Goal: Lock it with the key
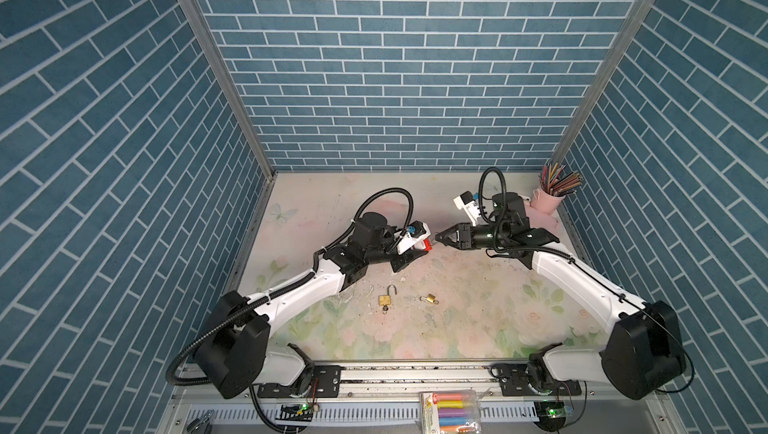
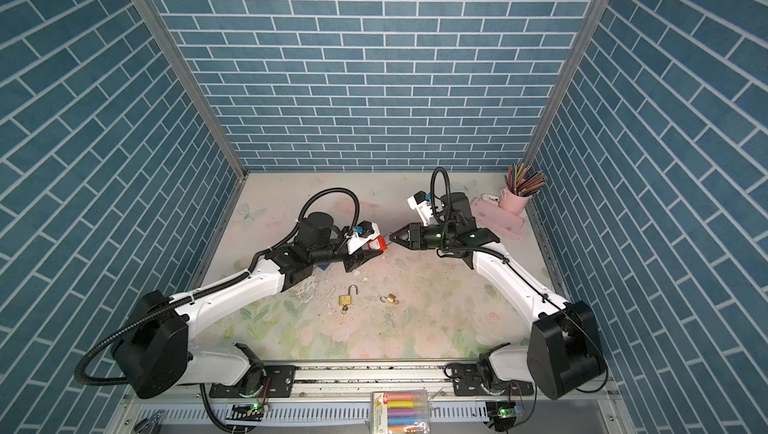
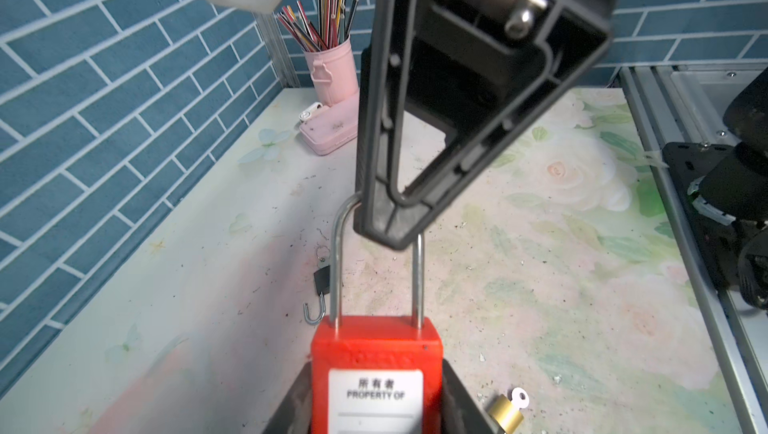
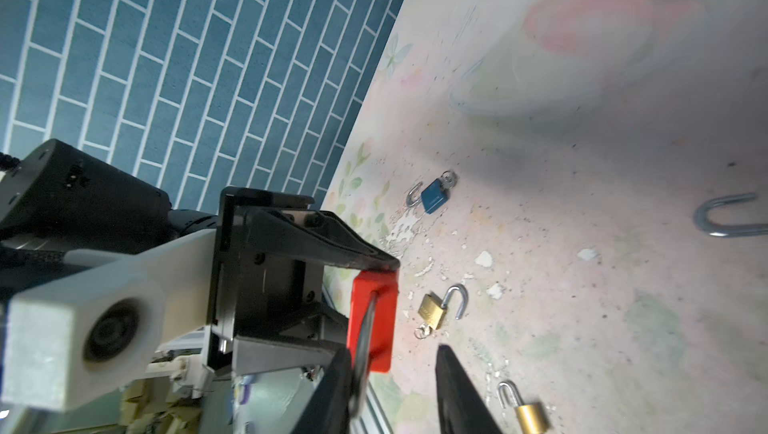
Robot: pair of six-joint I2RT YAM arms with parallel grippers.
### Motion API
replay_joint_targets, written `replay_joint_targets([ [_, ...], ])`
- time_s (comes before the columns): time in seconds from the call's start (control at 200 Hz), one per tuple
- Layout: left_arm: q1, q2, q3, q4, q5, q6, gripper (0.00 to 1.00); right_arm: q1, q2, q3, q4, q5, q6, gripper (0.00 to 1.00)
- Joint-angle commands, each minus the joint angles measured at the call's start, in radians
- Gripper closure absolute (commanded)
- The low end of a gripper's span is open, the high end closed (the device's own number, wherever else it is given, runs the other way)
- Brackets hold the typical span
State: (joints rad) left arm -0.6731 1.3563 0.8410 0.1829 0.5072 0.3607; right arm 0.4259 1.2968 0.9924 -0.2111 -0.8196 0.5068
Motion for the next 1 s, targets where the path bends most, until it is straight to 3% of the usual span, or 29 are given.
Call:
replay_joint_targets([
  [0.0, -0.005, -0.047, -0.028, 0.133, -0.027, -0.094, 0.88, -0.015, -0.086, 0.046, -0.055, 0.057, -0.064, 0.53],
  [0.115, -0.008, -0.059, -0.042, 0.211, -0.113, -0.220, 0.88, -0.015, -0.152, 0.047, -0.055, 0.094, -0.092, 0.46],
  [0.26, -0.008, -0.072, -0.021, 0.287, -0.261, -0.468, 0.88, -0.014, -0.271, -0.055, 0.075, 0.148, -0.097, 0.45],
  [0.47, -0.006, -0.086, -0.010, 0.492, -0.200, -0.753, 0.89, -0.005, -0.399, -0.298, 0.414, 0.151, -0.015, 0.44],
  [0.625, -0.005, -0.089, -0.008, 0.573, -0.213, -0.859, 0.89, 0.062, -0.385, -0.361, 0.527, 0.206, -0.028, 0.44],
  [0.745, 0.000, -0.087, -0.023, 0.624, -0.268, -0.955, 0.92, 0.158, -0.342, -0.382, 0.636, 0.330, -0.057, 0.45],
  [0.875, 0.002, -0.086, -0.016, 0.624, -0.292, -0.982, 0.92, 0.248, -0.293, -0.400, 0.788, 0.451, -0.060, 0.46],
  [0.99, 0.001, -0.086, -0.019, 0.629, -0.296, -0.977, 0.92, 0.284, -0.245, -0.388, 0.848, 0.483, -0.073, 0.46],
])
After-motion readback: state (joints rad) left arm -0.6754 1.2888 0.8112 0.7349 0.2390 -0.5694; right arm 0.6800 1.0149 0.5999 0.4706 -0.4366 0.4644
